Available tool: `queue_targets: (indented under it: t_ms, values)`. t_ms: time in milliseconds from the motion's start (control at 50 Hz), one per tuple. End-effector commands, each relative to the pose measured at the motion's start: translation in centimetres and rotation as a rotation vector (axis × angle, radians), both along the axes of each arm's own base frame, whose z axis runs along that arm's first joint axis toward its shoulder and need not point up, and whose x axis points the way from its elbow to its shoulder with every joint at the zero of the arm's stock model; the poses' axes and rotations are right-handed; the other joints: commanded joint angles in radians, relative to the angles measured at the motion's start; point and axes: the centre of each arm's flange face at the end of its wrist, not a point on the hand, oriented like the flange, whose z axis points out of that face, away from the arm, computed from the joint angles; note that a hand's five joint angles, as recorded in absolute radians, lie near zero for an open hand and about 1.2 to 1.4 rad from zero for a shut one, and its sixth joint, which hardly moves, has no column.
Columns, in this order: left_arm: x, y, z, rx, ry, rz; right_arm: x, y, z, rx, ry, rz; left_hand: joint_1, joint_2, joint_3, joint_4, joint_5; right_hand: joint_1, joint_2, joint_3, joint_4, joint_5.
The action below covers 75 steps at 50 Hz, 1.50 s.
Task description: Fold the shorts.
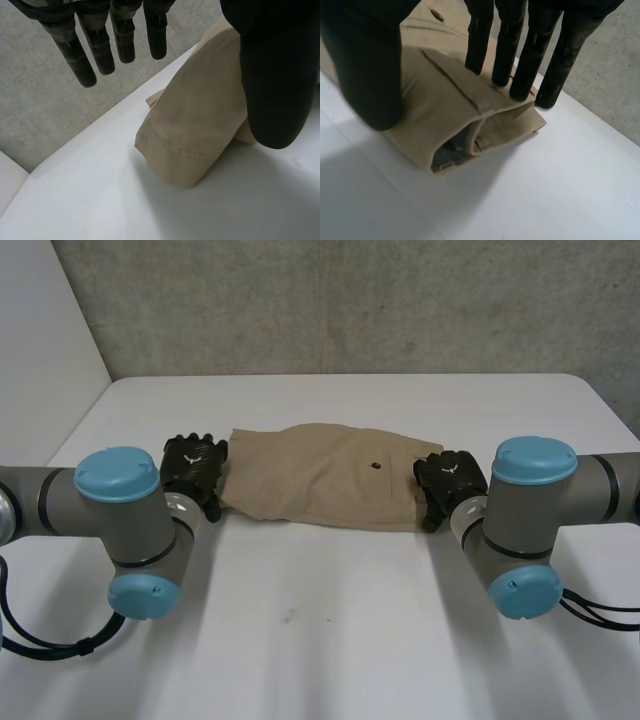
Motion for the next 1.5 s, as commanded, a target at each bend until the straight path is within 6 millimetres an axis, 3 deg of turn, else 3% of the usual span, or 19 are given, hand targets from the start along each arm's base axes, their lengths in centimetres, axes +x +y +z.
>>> queue_targets:
  t_ms: [20, 160, 400, 500, 580, 620, 660, 740, 840, 860, 960, 1000, 1020, 1080, 1160, 1200, 1380, 1440, 1500]
  values:
    - [0.2, -0.4, -0.3, 0.004, -0.003, 0.013, -0.5, -0.4, -0.1, -0.053, 0.102, 0.013, 0.002, 0.002, -0.007, 0.004, 0.018, 0.950, 0.878, 0.878, 0.884, 0.896]
    - [0.7, 0.1, 1.6, -0.017, 0.010, 0.020, -2.6, 0.4, 2.1, -0.097, 0.253, 0.023, -0.016, -0.015, -0.024, -0.014, 0.001, 0.950, 0.878, 0.878, 0.884, 0.896]
    - [2.2, 1.7, 7.3, -0.111, 0.053, 0.035, -10.3, -0.8, 5.4, -0.172, 0.522, -0.079, -0.069, -0.068, -0.077, -0.067, -0.052, 0.950, 0.878, 0.878, 0.884, 0.896]
    - [2.3, 2.2, 8.9, -0.143, 0.075, 0.031, -11.0, -1.6, 6.2, -0.219, 0.599, -0.081, -0.069, -0.068, -0.077, -0.067, -0.052, 0.950, 0.878, 0.878, 0.884, 0.896]
    - [1.9, 2.4, 9.3, -0.146, 0.113, 0.021, -10.5, -2.3, 7.5, -0.297, 0.657, -0.056, -0.069, -0.068, -0.077, -0.067, -0.052, 0.950, 0.878, 0.878, 0.884, 0.896]
    - [1.8, 2.4, 9.5, -0.148, 0.128, 0.020, -9.0, -2.1, 8.4, -0.355, 0.666, -0.008, -0.069, -0.068, -0.077, -0.067, -0.052, 0.950, 0.878, 0.878, 0.884, 0.896]
    - [1.6, 2.5, 9.8, -0.152, 0.141, 0.015, -7.0, -1.4, 9.2, -0.406, 0.650, 0.051, -0.069, -0.068, -0.077, -0.067, -0.052, 0.950, 0.878, 0.878, 0.884, 0.896]
    - [0.8, 2.7, 10.4, -0.170, 0.157, -0.007, -0.7, 1.0, 10.9, -0.550, 0.567, 0.219, -0.069, -0.068, -0.077, -0.067, -0.052, 0.950, 0.878, 0.878, 0.884, 0.896]
    - [-0.3, 3.3, 11.8, -0.203, 0.185, -0.036, 5.3, 4.2, 10.2, -0.629, 0.486, 0.359, -0.066, -0.065, -0.074, -0.064, -0.049, 0.950, 0.878, 0.878, 0.884, 0.896]
    - [-0.5, 3.5, 12.3, -0.213, 0.203, -0.042, 7.2, 5.7, 9.8, -0.641, 0.446, 0.411, -0.060, -0.059, -0.069, -0.058, -0.043, 0.950, 0.878, 0.878, 0.884, 0.896]
    - [-0.7, 3.8, 13.9, -0.234, 0.280, -0.055, 10.7, 9.5, 5.9, -0.551, 0.303, 0.582, -0.063, -0.062, -0.071, -0.061, -0.046, 0.950, 0.878, 0.878, 0.884, 0.896]
    - [-0.8, 3.9, 14.8, -0.247, 0.321, -0.060, 11.1, 10.4, 4.6, -0.496, 0.259, 0.630, -0.060, -0.059, -0.068, -0.058, -0.043, 0.950, 0.878, 0.878, 0.884, 0.896]
    - [-0.9, 3.9, 15.0, -0.249, 0.331, -0.063, 11.4, 11.3, 3.3, -0.425, 0.208, 0.664, -0.060, -0.059, -0.068, -0.058, -0.043, 0.666, 0.594, 0.595, 0.600, 0.612]
    - [-1.2, 3.9, 15.5, -0.258, 0.348, -0.071, 11.3, 11.5, 2.7, -0.358, 0.162, 0.658, -0.057, -0.056, -0.066, -0.055, -0.040, 0.262, 0.190, 0.190, 0.196, 0.208]
    - [-1.3, 3.8, 15.9, -0.269, 0.354, -0.075, 10.8, 10.9, 4.3, -0.312, 0.082, 0.566, -0.057, -0.056, -0.066, -0.055, -0.040, -0.079, -0.151, -0.150, -0.145, -0.133]
    - [-1.5, 3.6, 16.1, -0.275, 0.357, -0.077, 10.3, 10.3, 6.7, -0.314, 0.011, 0.488, -0.057, -0.056, -0.066, -0.055, -0.040, -0.266, -0.338, -0.338, -0.332, -0.320]
    - [-3.9, 3.6, 15.9, -0.258, 0.364, -0.128, 5.9, 6.9, 15.1, -0.285, -0.305, 0.280, -0.057, -0.056, -0.066, -0.055, -0.040, -0.272, -0.344, -0.343, -0.338, -0.326]
    - [-5.2, 4.0, 15.1, -0.216, 0.348, -0.154, 4.5, 5.5, 16.0, -0.249, -0.351, 0.232, -0.057, -0.056, -0.066, -0.055, -0.040, -0.272, -0.344, -0.343, -0.338, -0.326]
    - [-6.6, 4.8, 13.5, -0.144, 0.317, -0.185, 4.1, 4.5, 15.3, -0.197, -0.344, 0.212, -0.063, -0.062, -0.071, -0.061, -0.046, -0.272, -0.344, -0.343, -0.338, -0.326]
